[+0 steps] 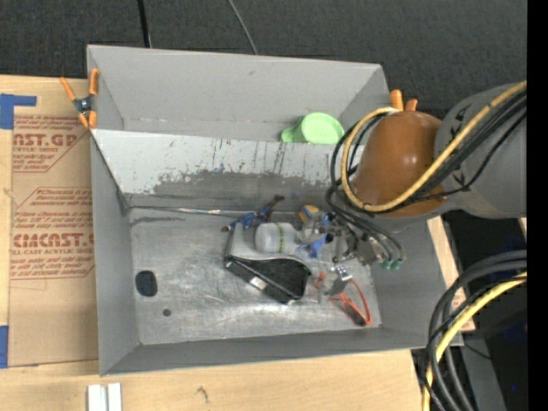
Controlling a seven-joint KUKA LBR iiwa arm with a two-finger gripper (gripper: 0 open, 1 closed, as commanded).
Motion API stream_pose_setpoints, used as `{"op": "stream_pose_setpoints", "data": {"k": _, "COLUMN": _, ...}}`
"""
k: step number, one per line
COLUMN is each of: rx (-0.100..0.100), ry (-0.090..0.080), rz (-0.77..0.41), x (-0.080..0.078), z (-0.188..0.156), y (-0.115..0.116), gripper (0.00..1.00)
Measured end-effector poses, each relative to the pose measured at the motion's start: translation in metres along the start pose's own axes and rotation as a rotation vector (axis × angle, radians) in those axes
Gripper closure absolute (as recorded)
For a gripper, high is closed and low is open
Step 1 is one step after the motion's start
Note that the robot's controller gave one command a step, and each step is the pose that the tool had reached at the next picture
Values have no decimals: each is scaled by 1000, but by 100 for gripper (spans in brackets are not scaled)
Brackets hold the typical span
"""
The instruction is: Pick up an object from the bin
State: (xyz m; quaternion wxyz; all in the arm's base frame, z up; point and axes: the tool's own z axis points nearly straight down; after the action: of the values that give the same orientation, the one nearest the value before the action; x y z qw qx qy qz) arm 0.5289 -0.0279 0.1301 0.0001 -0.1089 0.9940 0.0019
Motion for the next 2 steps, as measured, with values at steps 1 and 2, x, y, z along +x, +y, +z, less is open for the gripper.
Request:
{"op": "stream_pose_setpoints", "data": {"k": 1, "rx": 5, "ry": 1, "rz": -64, "x": -1, "z": 42, "y": -9, "gripper": 0}}
{"op": "stream_pose_setpoints", "data": {"k": 2, "rx": 5, "ry": 2, "rz": 170, "x": -2, "z": 50, "y": 25, "gripper": 100}}
